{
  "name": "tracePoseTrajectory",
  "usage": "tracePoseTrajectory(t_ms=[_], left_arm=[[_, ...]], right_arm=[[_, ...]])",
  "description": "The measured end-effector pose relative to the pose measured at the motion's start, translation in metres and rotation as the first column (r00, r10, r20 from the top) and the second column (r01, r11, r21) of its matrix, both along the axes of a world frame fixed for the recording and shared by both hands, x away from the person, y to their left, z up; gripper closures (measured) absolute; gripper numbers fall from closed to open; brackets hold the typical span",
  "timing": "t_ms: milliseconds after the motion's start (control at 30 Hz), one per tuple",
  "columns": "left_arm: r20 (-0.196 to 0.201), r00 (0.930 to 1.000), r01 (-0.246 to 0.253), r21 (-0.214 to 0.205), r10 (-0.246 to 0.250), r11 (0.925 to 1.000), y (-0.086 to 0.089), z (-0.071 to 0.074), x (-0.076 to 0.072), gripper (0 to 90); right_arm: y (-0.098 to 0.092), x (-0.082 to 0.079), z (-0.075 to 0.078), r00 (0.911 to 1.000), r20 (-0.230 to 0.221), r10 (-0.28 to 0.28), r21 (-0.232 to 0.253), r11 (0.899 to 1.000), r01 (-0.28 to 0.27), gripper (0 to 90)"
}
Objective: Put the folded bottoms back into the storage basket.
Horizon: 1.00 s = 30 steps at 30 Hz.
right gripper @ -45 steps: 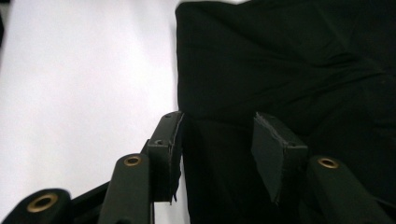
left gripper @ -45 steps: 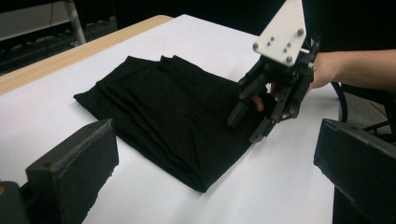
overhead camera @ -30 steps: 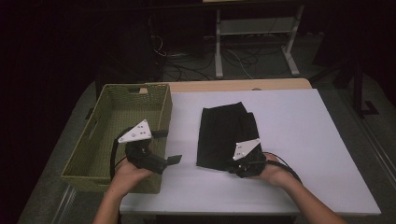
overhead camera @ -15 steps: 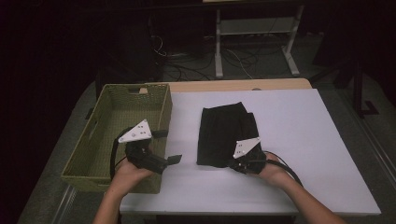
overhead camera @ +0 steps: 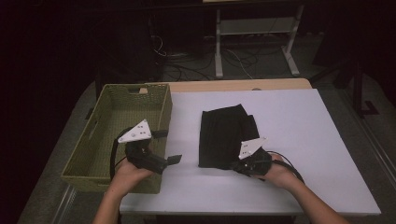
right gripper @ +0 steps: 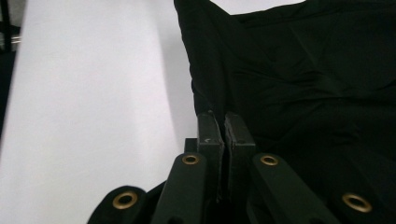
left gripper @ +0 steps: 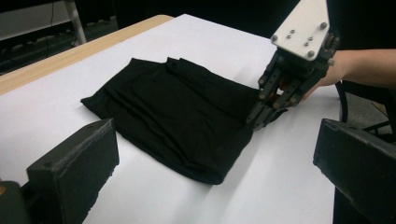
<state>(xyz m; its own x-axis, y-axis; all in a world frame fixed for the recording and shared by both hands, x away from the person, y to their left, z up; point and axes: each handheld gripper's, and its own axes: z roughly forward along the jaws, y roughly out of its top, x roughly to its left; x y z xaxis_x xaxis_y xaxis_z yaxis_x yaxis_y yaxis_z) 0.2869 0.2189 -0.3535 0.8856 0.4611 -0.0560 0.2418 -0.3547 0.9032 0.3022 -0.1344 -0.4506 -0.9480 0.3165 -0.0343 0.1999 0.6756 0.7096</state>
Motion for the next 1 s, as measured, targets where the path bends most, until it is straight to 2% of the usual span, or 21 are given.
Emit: tracePoseTrajectory(t_ms=[200, 500, 1000], left_arm=[[0.000, 1.0000, 0.000, -0.001, 0.000, 1.0000, 0.000, 0.000, 0.000, 0.3], [0.002, 1.0000, 0.002, -0.002, -0.002, 1.0000, 0.000, 0.000, 0.000, 0.2], [0.000, 1.0000, 0.003, -0.003, -0.003, 1.0000, 0.000, 0.000, 0.000, 0.2]], right_arm=[[-0.005, -0.010, 0.000, 0.9997, -0.016, 0.020, -0.013, 1.000, -0.020, 85.8], [-0.003, -0.026, 0.001, 0.9981, -0.037, 0.049, -0.030, 0.998, -0.050, 85.8], [0.002, -0.037, -0.002, 0.9921, -0.066, 0.106, -0.046, 0.993, -0.109, 85.7]])
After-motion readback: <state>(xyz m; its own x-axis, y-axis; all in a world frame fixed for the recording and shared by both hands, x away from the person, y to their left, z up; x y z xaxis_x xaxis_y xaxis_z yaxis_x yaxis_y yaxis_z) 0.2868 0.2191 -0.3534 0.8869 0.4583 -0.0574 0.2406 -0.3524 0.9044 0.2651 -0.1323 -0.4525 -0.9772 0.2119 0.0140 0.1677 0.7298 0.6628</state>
